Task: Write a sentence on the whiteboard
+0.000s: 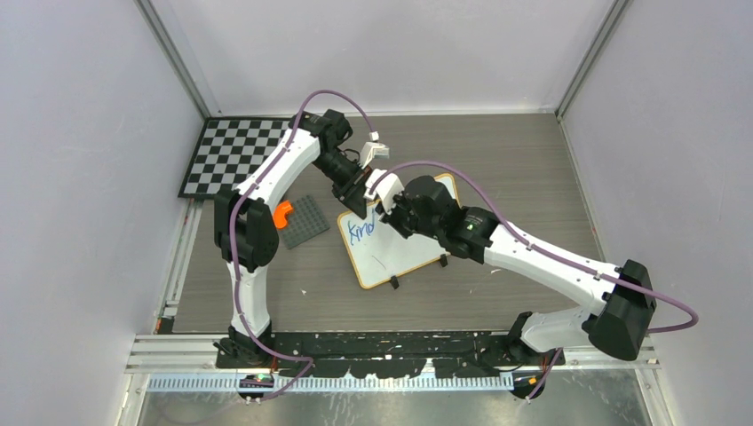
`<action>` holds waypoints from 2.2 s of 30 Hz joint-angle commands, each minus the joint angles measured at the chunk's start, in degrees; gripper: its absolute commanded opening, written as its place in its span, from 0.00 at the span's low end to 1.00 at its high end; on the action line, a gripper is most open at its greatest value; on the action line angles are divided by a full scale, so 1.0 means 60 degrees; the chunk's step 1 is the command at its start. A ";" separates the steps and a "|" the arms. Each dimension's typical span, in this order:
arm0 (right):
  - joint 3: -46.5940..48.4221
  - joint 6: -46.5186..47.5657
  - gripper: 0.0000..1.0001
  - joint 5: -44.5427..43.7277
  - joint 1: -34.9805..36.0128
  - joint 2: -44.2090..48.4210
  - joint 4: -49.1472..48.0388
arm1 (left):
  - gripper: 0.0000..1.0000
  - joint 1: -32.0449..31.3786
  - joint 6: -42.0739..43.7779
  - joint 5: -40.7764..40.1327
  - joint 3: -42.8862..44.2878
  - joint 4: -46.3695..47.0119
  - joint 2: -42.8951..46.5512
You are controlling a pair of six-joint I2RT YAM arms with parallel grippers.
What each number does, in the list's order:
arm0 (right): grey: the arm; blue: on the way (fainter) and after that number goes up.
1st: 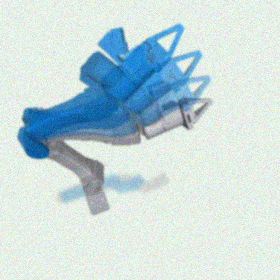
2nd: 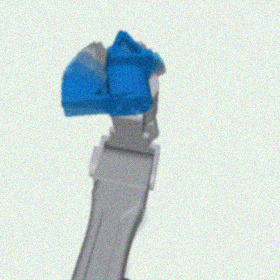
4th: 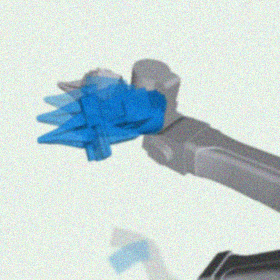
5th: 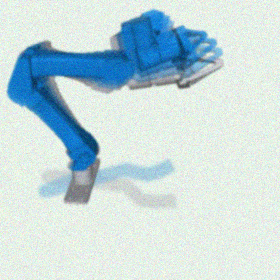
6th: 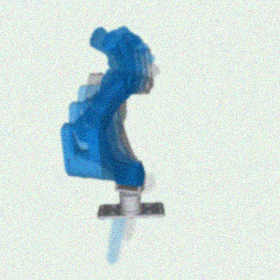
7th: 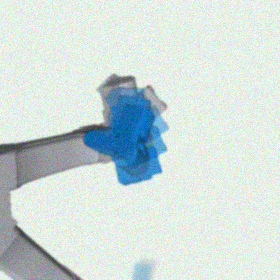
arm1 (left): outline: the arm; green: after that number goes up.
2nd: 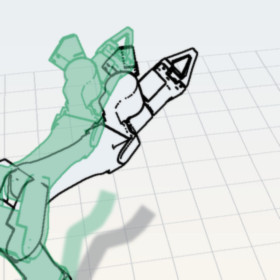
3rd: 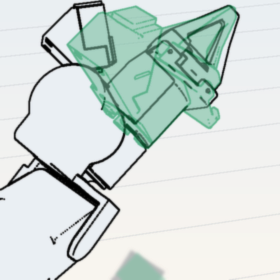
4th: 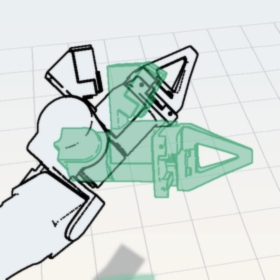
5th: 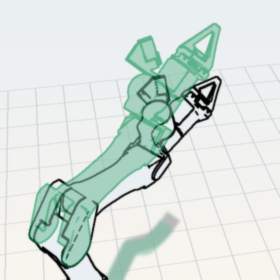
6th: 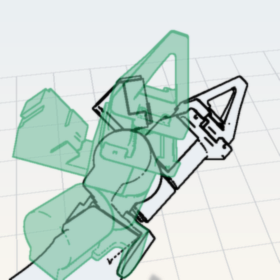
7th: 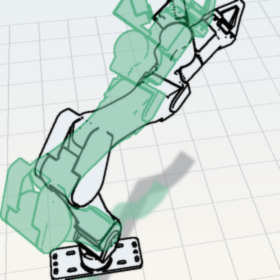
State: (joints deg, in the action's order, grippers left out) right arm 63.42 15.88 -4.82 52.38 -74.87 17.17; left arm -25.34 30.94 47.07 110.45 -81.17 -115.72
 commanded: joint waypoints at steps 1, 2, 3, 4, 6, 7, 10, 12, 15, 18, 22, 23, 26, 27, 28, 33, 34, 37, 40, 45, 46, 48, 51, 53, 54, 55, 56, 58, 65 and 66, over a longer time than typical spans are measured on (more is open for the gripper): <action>-0.0371 -0.0204 0.00 0.0219 -0.0031 0.0187 -0.0049 | 0.00 -0.0552 0.0325 -0.0246 -0.0355 -0.0206 -0.0435; -0.0451 -0.0221 0.00 0.0262 -0.0009 0.0189 -0.0017 | 0.00 -0.0550 0.0324 -0.0243 -0.0348 -0.0210 -0.0443; -0.0505 -0.0216 0.00 0.0294 0.0005 0.0189 -0.0003 | 0.00 -0.0544 0.0322 -0.0228 -0.0357 -0.0199 -0.0439; -0.0550 -0.0219 0.00 0.0317 0.0010 0.0188 0.0030 | 0.00 -0.0551 0.0322 -0.0228 -0.0356 -0.0205 -0.0447; -0.0645 -0.0236 0.00 0.0397 0.0029 0.0167 0.0073 | 0.00 -0.0551 0.0322 -0.0246 -0.0380 -0.0202 -0.0431; -0.0707 -0.0238 0.00 0.0460 0.0037 0.0171 0.0106 | 0.00 -0.0551 0.0331 -0.0243 -0.0381 -0.0206 -0.0443; -0.0823 -0.0259 0.00 0.0495 0.0111 0.0160 0.0183 | 0.00 -0.0544 0.0334 -0.0257 -0.0426 -0.0193 -0.0422; -0.0855 -0.0255 0.00 0.0496 0.0121 0.0172 0.0221 | 0.00 -0.0551 0.0322 -0.0243 -0.0450 -0.0157 -0.0419; -0.0738 -0.0213 0.00 0.0490 0.0118 0.0240 0.0391 | 0.00 -0.0552 0.0323 -0.0246 -0.0465 -0.0165 -0.0408; -0.0500 -0.0137 0.00 0.0564 0.0118 0.0315 0.0719 | 0.00 -0.0565 0.0322 -0.0242 -0.0465 -0.0150 -0.0398; -0.0219 -0.0004 0.00 0.0660 0.0118 0.0587 0.1058 | 0.00 -0.0566 0.0330 -0.0249 -0.0416 -0.0156 -0.0391; -0.0152 -0.0004 0.00 0.0670 0.0118 0.0659 0.1119 | 0.00 -0.0566 0.0323 -0.0258 -0.0384 -0.0158 -0.0390; 0.0031 -0.0029 0.00 0.0671 0.0116 0.0867 0.1211 | 0.08 -0.0566 0.0241 -0.0271 -0.0277 -0.0131 -0.0355; 0.0092 -0.0052 0.00 0.0664 0.0117 0.0914 0.1214 | 0.12 -0.0566 0.0202 -0.0271 -0.0234 -0.0126 -0.0323; 0.0138 -0.0068 0.00 0.0670 0.0110 0.0949 0.1222 | 0.17 -0.0566 0.0181 -0.0251 -0.0196 -0.0125 -0.0281; 0.0226 -0.0245 0.00 0.1037 0.0110 0.1091 0.1180 | 0.36 -0.0537 0.0015 -0.0215 -0.0160 0.0016 0.0278; 0.0226 -0.0281 0.00 0.1038 0.0109 0.1103 0.1167 | 0.39 -0.0530 -0.0017 -0.0250 -0.0178 0.0061 0.0393; 0.0152 -0.0378 0.00 0.1088 0.0117 0.1149 0.1079 | 0.45 -0.0370 -0.0133 -0.0192 -0.0367 0.0234 0.0810; 0.0032 -0.0467 0.00 0.1131 0.0109 0.1202 0.0987 | 0.46 -0.0148 -0.0245 -0.0053 -0.0694 0.0450 0.1224; -0.0119 -0.0599 0.00 0.1216 0.0117 0.1265 0.0832 | 0.46 0.0261 -0.0397 0.0283 -0.1549 0.0968 0.1887; -0.0145 -0.0616 0.00 0.1225 0.0110 0.1248 0.0799 | 0.47 0.0345 -0.0429 0.0347 -0.1704 0.1101 0.1965; -0.0203 -0.0664 0.00 0.1246 0.0117 0.1218 0.0710 | 0.45 0.0485 -0.0489 0.0527 -0.1978 0.1281 0.2036; -0.0281 -0.0757 0.00 0.1336 0.0069 0.1187 0.0541 | 0.44 0.0560 -0.0520 0.0762 -0.2157 0.1391 0.1976; -0.0327 -0.0859 0.00 0.1444 0.0007 0.1147 0.0442 | 0.43 0.0576 -0.0624 0.0872 -0.2268 0.1605 0.1890; -0.0350 -0.0903 0.00 0.1524 -0.0044 0.1143 0.0395 | 0.42 0.0575 -0.0648 0.0908 -0.2279 0.1648 0.1830; -0.0390 -0.0955 0.00 0.1604 -0.0077 0.1141 0.0354 | 0.41 0.0576 -0.0658 0.0932 -0.2270 0.1666 0.1770; -0.0429 -0.0979 0.00 0.1661 -0.0119 0.1153 0.0304 | 0.38 0.0576 -0.0659 0.0967 -0.2247 0.1687 0.1713; -0.0514 -0.1079 0.00 0.1756 -0.0232 0.1155 0.0207 | 0.32 0.0576 -0.0671 0.1059 -0.2221 0.1728 0.1621; -0.0740 -0.1561 0.00 0.2302 -0.0747 0.1176 -0.0079 | 0.10 0.0576 -0.0605 0.1076 -0.1788 0.1463 0.1284; -0.0784 -0.1599 0.00 0.2342 -0.0778 0.1191 -0.0139 | 0.07 0.0576 -0.0577 0.1076 -0.1732 0.1414 0.1247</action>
State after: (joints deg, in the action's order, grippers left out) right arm 59.48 8.75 6.59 48.77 -69.34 20.64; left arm -21.98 27.05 51.66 97.34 -72.62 -107.37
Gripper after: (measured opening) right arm 0.178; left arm 0.109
